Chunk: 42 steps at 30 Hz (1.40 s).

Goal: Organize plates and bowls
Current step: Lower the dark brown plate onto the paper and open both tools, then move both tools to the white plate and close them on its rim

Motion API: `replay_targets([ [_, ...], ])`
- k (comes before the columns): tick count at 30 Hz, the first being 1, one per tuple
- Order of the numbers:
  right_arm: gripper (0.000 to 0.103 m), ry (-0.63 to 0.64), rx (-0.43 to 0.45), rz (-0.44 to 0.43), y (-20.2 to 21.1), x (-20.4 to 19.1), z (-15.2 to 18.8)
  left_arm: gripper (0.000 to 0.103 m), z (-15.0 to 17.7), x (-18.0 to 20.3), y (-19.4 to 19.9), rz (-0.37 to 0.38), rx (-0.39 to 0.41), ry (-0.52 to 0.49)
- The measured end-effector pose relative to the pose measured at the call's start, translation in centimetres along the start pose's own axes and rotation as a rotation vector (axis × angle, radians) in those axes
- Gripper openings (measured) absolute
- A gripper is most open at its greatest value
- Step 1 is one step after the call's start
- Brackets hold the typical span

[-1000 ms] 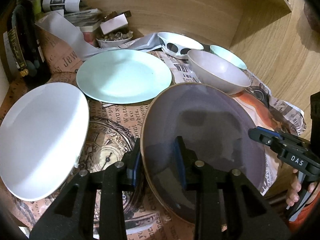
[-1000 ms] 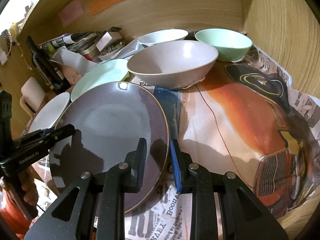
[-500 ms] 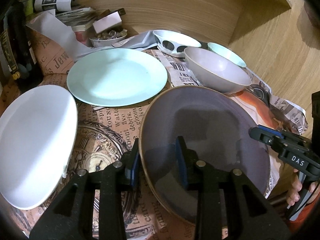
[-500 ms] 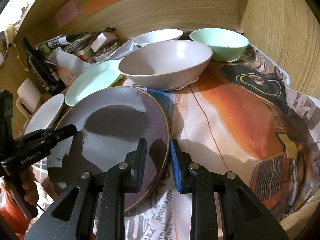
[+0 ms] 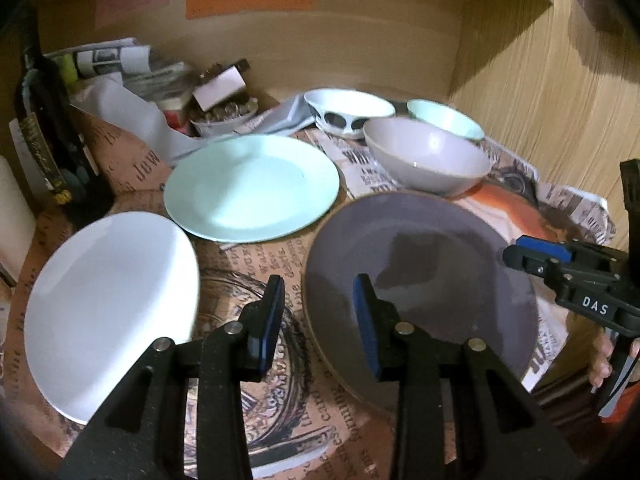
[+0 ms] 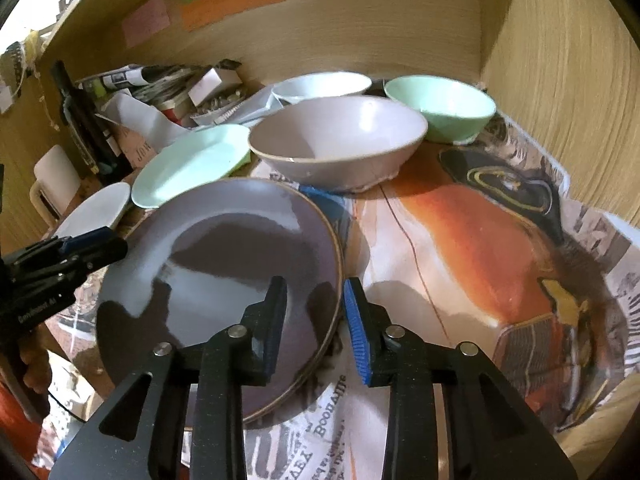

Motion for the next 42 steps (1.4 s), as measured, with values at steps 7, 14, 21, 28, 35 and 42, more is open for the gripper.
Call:
replay_targets([
  [7, 0.052, 0.068, 0.117, 0.034, 3.1, -2.2, -2.1, 0.055, -1.6, -1.2, 3.3, 0.013, 0.078, 0.021],
  [14, 0.064, 0.132, 0.187, 0.017, 4.5, -5.2, -3.2, 0.068, -2.5, -3.5, 7.0, -0.011, 0.172, 0.051],
  [21, 0.069, 0.184, 0.222, -0.064, 3.7, -9.5, -4.4, 0.088, -2.1, -7.1, 10.2, -0.083, 0.232, 0.068],
  [28, 0.069, 0.234, 0.209, -0.15, 2.0, -14.1, -4.9, 0.088, -0.5, -12.0, 11.3, -0.163, 0.228, 0.109],
  [35, 0.069, 0.266, 0.16, -0.212, -0.5, -18.0, -4.9, 0.088, 1.0, -17.2, 10.7, -0.218, 0.185, 0.179],
  [42, 0.069, 0.254, 0.106, -0.254, -3.3, -20.3, -4.9, 0.088, 2.1, -21.4, 9.3, -0.256, 0.147, 0.221],
])
Point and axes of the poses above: each gripper's, at about its wrist camera, not at the fingertips, and y roughly against the way its jaws point, x to its right, z to its underside, the point moved 6 cm from there along -y, roughly the way its jaws point, and after that the axes turned 5 degrees about y, right-handed, at the moved point
